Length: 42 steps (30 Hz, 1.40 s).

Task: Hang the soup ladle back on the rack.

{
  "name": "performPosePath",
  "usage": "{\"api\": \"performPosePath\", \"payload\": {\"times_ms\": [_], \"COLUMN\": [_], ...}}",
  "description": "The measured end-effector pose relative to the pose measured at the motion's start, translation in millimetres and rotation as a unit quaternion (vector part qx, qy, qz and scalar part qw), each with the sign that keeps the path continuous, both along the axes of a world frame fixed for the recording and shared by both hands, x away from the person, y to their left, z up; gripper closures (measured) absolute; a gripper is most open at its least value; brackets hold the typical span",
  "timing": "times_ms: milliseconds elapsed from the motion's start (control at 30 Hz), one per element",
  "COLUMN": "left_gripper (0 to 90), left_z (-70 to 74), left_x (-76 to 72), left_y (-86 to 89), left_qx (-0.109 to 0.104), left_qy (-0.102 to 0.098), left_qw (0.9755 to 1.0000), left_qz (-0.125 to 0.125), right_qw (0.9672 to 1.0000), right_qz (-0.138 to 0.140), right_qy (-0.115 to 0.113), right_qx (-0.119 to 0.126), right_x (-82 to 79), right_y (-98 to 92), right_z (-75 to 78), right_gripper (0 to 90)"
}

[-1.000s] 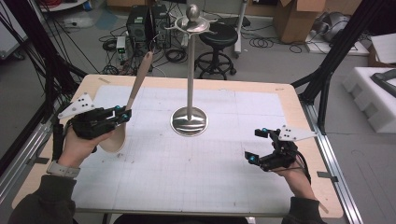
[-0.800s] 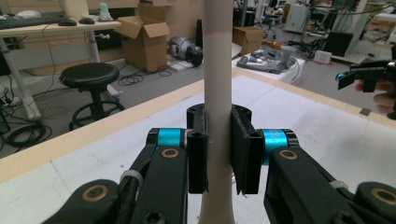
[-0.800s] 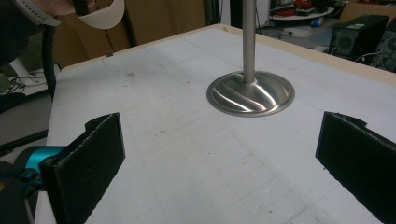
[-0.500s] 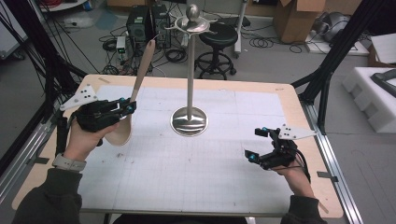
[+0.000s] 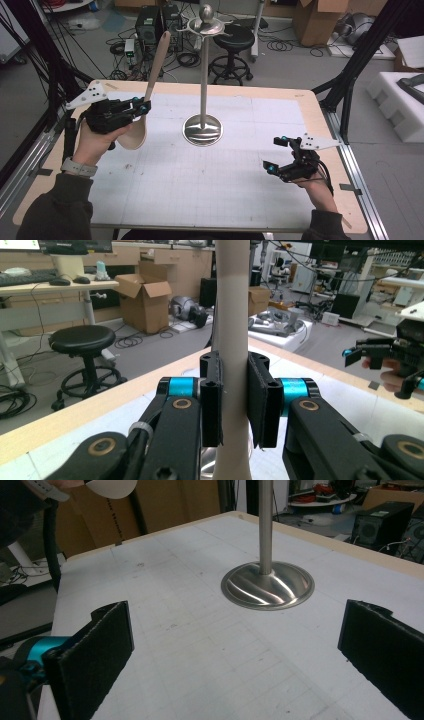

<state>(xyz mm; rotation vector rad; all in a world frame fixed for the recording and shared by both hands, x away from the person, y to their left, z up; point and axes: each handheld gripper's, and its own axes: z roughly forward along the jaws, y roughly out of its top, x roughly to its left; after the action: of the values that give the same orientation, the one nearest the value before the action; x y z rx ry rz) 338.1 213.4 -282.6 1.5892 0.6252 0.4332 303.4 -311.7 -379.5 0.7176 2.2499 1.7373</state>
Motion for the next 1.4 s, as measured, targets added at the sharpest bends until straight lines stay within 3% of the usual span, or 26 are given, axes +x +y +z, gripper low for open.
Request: {"api": "performPosePath", "payload": {"times_ms": [1033,1400], "left_gripper": [77.6,77.6], "left_z": [4.8,5.3], "left_x": [23.1,26.6], "left_y": [-7.8,-11.2], "left_qx": [-0.013,-0.001], "left_qy": [0.01,0.011], "left_qw": [0.9996,0.9992], "left_qz": [-0.025,-0.039], "right_qw": [1.0,1.0], "right_qz": [-0.001,-0.002], "right_qy": [0.001,0.001], "right_qx": [0.001,0.003], "right_x": [-0.5,-1.2], "right_y": [-1.6,-2.5], "right_z": [0.5,0.8], "right_gripper": [0.4,0.4]}}
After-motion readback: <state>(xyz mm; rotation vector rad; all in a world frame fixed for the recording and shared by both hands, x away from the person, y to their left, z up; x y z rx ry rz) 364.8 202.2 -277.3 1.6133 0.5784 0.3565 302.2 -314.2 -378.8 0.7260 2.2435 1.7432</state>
